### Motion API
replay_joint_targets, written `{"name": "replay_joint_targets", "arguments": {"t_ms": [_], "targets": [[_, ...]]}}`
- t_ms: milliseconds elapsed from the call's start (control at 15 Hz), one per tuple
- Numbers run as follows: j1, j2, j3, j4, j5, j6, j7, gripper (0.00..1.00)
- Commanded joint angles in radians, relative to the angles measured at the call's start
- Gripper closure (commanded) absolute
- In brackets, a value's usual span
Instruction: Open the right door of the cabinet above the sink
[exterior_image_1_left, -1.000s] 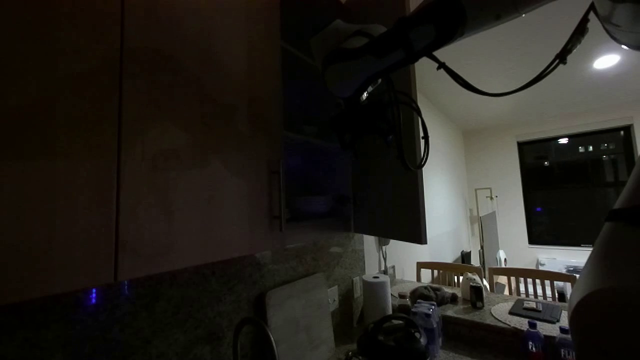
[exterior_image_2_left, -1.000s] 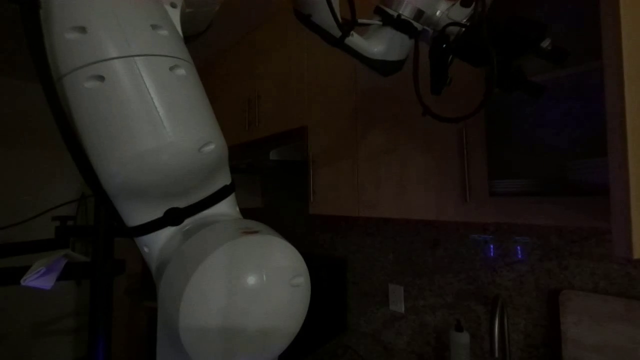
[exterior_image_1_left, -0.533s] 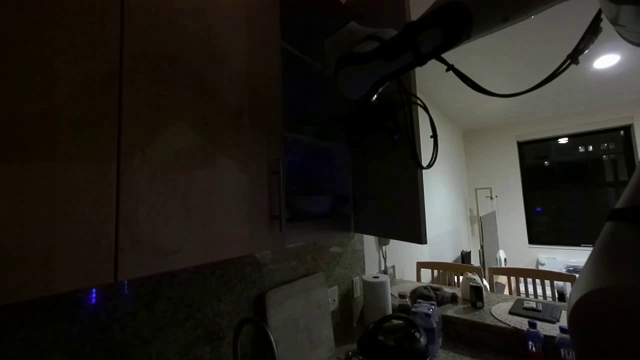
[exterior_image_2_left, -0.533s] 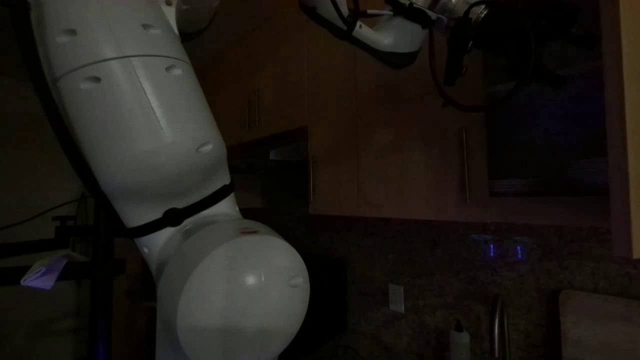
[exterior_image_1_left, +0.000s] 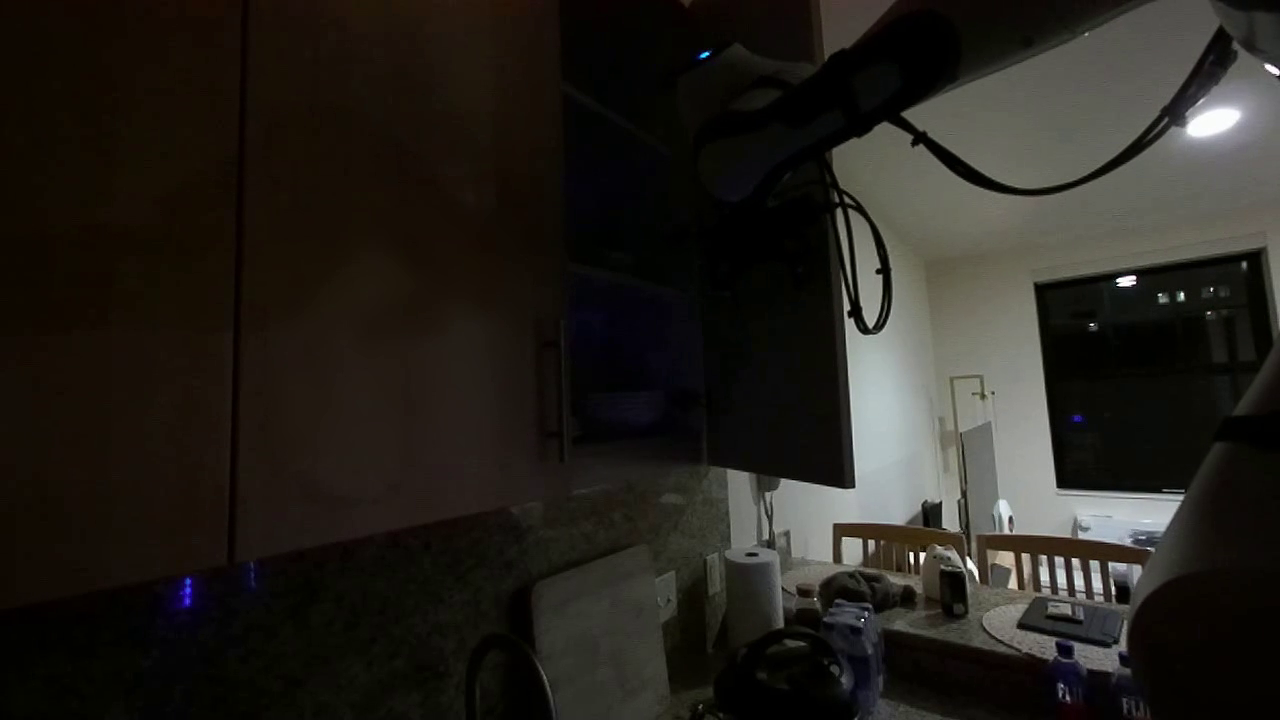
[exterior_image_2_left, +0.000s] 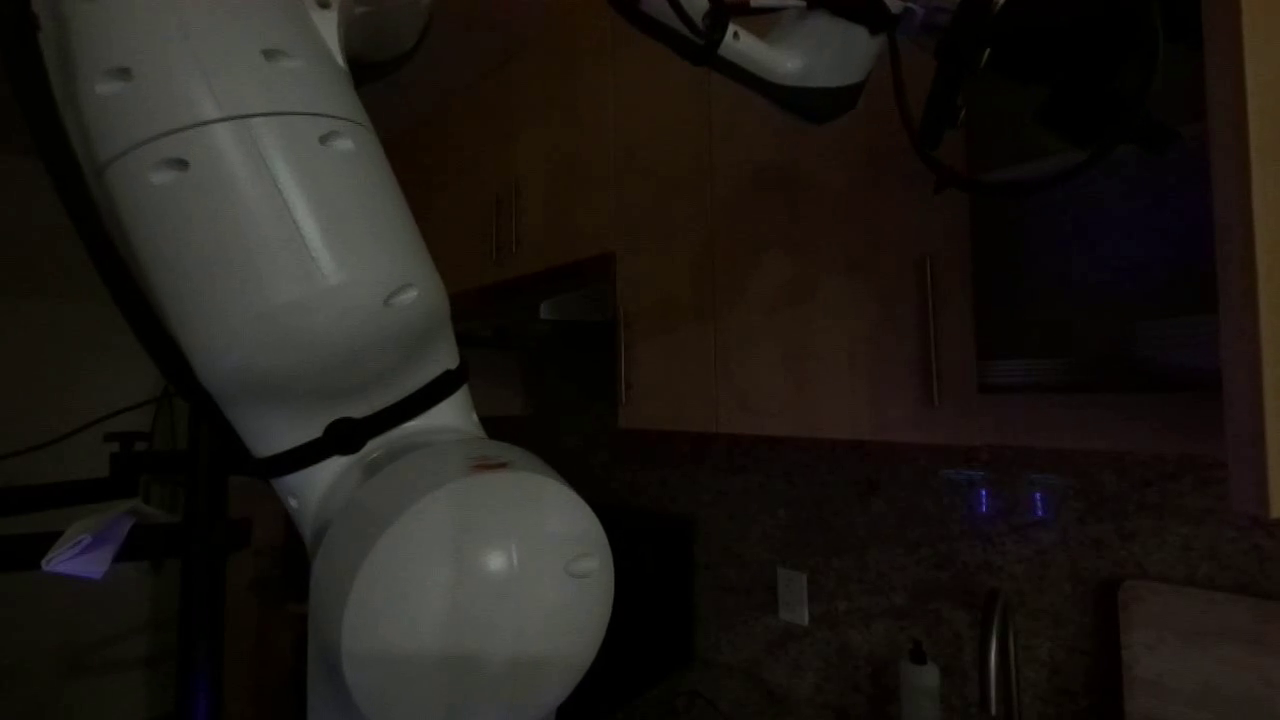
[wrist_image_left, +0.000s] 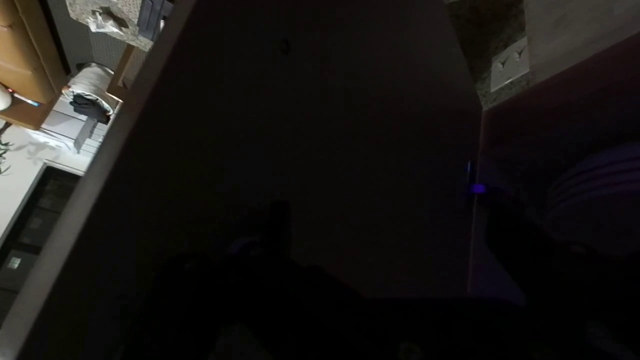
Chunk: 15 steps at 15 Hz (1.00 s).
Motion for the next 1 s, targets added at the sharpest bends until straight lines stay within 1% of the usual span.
{"name": "replay_joint_targets", "arguments": {"t_ms": [0,267,533,933], "targets": [[-0.029,-0.025,-0.016,-0.032,0.023,0.072,-0.072,0.0],[-0.043,-0.025,-0.03,-0.032,0.032,0.1,-0.102,0.0],[-0.062,-0.024,-0.047,-0.026,0.044,0.103,-0.134,0.0],[-0.101,-0.012,-0.086,-0.006,0.089,0.086,-0.235,0.0]]}}
